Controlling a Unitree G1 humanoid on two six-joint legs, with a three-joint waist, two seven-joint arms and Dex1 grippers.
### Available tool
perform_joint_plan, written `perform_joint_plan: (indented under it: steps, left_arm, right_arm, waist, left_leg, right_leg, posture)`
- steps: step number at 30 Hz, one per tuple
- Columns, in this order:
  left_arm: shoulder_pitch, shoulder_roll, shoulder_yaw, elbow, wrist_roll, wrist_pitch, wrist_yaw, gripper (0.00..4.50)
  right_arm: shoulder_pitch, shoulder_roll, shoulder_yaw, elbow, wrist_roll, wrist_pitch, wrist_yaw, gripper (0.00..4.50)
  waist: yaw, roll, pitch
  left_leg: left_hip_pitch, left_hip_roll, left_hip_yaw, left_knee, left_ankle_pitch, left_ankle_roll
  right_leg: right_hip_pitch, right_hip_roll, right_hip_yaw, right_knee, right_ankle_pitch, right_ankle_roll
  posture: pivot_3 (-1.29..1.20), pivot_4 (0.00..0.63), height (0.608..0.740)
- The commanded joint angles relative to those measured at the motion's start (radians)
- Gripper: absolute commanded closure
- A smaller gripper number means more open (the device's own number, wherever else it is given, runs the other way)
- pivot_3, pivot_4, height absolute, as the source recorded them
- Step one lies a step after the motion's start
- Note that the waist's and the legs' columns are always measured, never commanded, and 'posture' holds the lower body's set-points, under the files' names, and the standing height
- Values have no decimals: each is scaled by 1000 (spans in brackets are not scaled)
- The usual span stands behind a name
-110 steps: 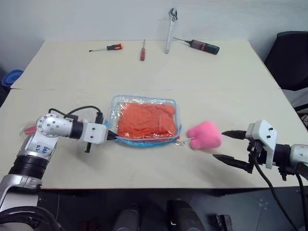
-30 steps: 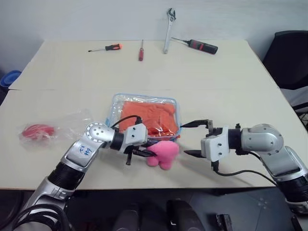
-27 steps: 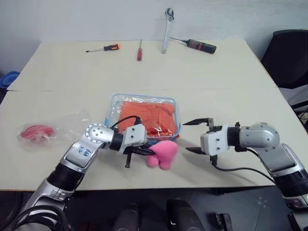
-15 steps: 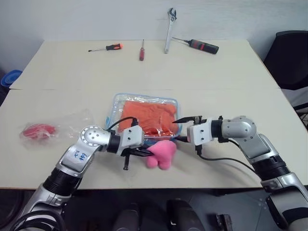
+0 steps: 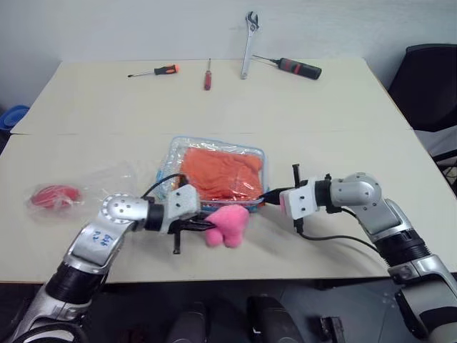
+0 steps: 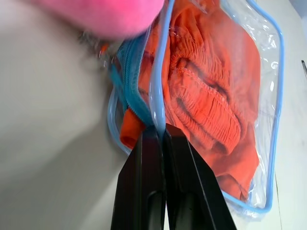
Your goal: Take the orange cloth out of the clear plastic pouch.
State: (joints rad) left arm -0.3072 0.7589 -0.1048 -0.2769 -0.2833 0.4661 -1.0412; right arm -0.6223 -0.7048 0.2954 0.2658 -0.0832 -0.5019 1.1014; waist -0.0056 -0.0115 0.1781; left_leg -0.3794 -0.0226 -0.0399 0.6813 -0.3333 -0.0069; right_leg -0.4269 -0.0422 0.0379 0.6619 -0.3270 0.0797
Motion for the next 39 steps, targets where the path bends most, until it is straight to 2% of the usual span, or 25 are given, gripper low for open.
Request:
perform_joint_plan:
  steps: [1, 5, 10, 13, 18, 21, 24, 27, 29, 30, 32, 34, 36, 39]
  left_arm:
    - [57, 73, 158, -27, -50, 29, 4, 4500]
    - [167, 182, 372, 55, -75, 31, -11, 4500]
    - [243, 256, 530, 168, -89, 10, -34, 4500]
    - [266, 266, 551, 177, -106, 13, -50, 4500]
    - [275, 209, 483, 89, -143, 63, -13, 4500]
    - [264, 188, 465, 57, -160, 94, 9, 3599]
    - [261, 195, 482, 57, -178, 118, 14, 2630]
    - [244, 232, 544, 68, -254, 209, -16, 1695]
    - [128, 271, 581, 107, -354, 305, -28, 1076]
    - [29, 287, 573, 129, -397, 352, -19, 1071]
    - [-127, 307, 507, 122, -441, 395, -38, 1071]
    - [-188, 316, 430, 83, -434, 377, -78, 1071]
    - [-217, 302, 272, 33, -330, 266, -114, 1071]
    - [-233, 260, 69, 32, -135, 49, -135, 1071]
  right_arm:
    - [-4, -52, -54, -3, 43, -21, 20, 4472]
    - [22, -116, -103, 8, 49, -91, -5, 4472]
    - [62, -179, -135, 2, 97, -146, 18, 4472]
    - [70, -189, -139, 2, 109, -144, 18, 4472]
    - [87, -159, -130, -30, 109, -82, -13, 4472]
    - [113, -168, -139, -67, 135, -26, -4, 3783]
    - [167, -197, -174, -123, 169, 42, 0, 2739]
    - [258, -242, -234, -213, 227, 149, 4, 1694]
    - [346, -290, -285, -332, 325, 307, 32, 986]
    - [395, -312, -319, -405, 396, 400, 41, 664]
    - [466, -333, -382, -539, 524, 587, 12, 664]
    - [506, -334, -425, -635, 606, 706, -16, 664]
    - [536, -317, -452, -736, 698, 833, -71, 664]
    - [567, -288, -470, -841, 783, 949, -144, 664]
  waist:
    - [0, 0, 0]
    - [2, 0, 0]
    - [2, 1, 0]
    - [0, 1, 0]
    - [2, 1, 0]
    - [2, 1, 0]
    - [2, 1, 0]
    - [4, 1, 0]
    - [8, 0, 0]
    - [17, 0, 1]
    - [24, -2, 1]
    - [20, 1, -1]
    - [14, 7, -4]
    - [7, 7, -4]
  left_leg:
    - [0, 0, 0, 0, 0, 0]
    - [0, 0, 0, 0, 0, 0]
    - [0, 0, -1, -1, 0, 0]
    - [0, 0, -1, -1, 0, 0]
    - [0, 0, -1, -1, 0, 0]
    - [0, 0, 0, -1, 0, 0]
    - [0, 0, -1, -1, -1, 0]
    - [0, 0, -1, -2, -1, 0]
    - [0, 0, -1, -1, -1, 1]
    - [0, 0, -2, -1, -1, 2]
    - [-2, 0, -7, 1, -2, 3]
    - [-2, 0, -6, 1, -1, 1]
    - [0, -1, -3, 0, -1, 0]
    - [4, 0, -3, -4, -1, 0]
  right_leg:
    - [0, 0, 0, 0, 0, 0]
    - [0, -1, 0, -1, 0, 0]
    - [1, -1, -1, -2, 0, 0]
    - [1, -1, -1, -2, 0, 0]
    - [1, -1, -1, -1, 0, 0]
    - [1, -1, -1, -1, 0, 0]
    - [1, -1, -1, -1, 0, 0]
    - [1, -1, -1, -2, 0, 0]
    - [1, -1, -1, -2, 0, 0]
    - [1, -1, -2, -2, 0, 0]
    - [1, -1, -5, -1, 0, 0]
    - [2, -2, -4, -1, 0, 0]
    - [3, -2, -2, -1, 0, 0]
    - [6, -1, -2, -4, 0, 0]
  posture:
    - [0, 150, 740]
    - [0, 150, 740]
    - [0, 150, 740]
    - [0, 150, 740]
    - [0, 150, 740]
    - [0, 150, 740]
    - [0, 150, 740]
    - [0, 150, 740]
    - [0, 150, 740]
    - [0, 150, 740]
    - [0, 150, 740]
    - [0, 150, 740]
    - [0, 150, 740]
    - [0, 150, 740]
